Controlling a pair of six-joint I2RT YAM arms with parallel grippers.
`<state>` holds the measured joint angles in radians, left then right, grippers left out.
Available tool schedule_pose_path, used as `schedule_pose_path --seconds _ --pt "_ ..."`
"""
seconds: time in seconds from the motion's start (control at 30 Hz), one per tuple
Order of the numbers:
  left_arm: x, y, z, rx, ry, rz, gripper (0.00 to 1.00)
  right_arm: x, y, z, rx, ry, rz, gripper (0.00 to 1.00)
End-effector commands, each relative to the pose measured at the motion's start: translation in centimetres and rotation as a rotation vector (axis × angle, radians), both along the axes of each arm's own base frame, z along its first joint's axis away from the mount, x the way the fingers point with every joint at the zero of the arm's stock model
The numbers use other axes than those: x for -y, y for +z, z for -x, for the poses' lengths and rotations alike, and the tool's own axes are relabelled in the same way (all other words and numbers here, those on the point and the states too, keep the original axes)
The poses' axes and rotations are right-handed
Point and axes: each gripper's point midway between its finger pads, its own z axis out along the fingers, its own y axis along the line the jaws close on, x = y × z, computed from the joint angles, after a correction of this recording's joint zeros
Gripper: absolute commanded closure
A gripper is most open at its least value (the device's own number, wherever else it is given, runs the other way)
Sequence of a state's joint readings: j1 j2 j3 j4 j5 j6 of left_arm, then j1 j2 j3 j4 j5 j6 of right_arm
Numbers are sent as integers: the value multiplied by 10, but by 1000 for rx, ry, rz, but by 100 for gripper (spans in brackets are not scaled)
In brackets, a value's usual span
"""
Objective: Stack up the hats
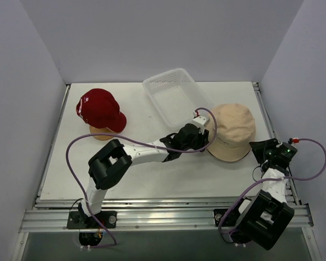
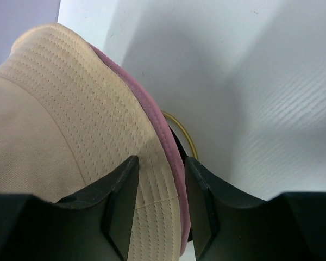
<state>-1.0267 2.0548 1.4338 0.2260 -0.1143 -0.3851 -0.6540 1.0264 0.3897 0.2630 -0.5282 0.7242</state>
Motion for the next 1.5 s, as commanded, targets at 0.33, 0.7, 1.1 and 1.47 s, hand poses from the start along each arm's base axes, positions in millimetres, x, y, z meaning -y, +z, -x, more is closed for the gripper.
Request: schedule_pose_path --seconds 0.33,0.7,1.1,1.47 --pt "-51 107 -52 73 191 77 49 55 79 -18 100 -51 99 66" --pt "-18 69 -65 -32 113 88 49 42 35 -46 79 5 30 65" --pt "-41 69 -74 -41 160 69 49 38 1 -47 -19 20 -16 65" --pt "-149 204 -32 162 245 -2 0 66 105 -20 -10 -125 232 63"
